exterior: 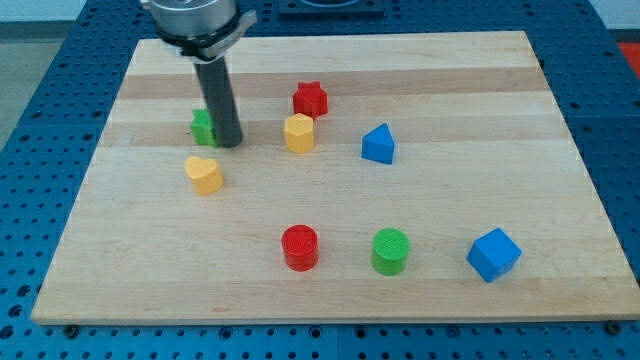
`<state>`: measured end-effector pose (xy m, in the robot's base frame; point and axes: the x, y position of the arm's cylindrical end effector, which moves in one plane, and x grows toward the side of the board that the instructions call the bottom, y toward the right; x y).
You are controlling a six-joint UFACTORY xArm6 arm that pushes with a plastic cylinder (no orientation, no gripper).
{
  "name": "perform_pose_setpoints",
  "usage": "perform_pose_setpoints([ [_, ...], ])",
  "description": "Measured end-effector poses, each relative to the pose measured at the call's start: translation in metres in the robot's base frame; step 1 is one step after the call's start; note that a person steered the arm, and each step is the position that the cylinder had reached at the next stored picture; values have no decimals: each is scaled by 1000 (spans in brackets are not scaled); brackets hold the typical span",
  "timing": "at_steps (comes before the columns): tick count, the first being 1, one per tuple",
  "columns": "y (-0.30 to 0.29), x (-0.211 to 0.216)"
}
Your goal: Move yellow heart towards down
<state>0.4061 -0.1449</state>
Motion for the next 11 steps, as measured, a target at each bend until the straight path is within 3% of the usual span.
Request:
perform_pose_setpoints([
  [8, -17, 122],
  [11, -16, 118],
])
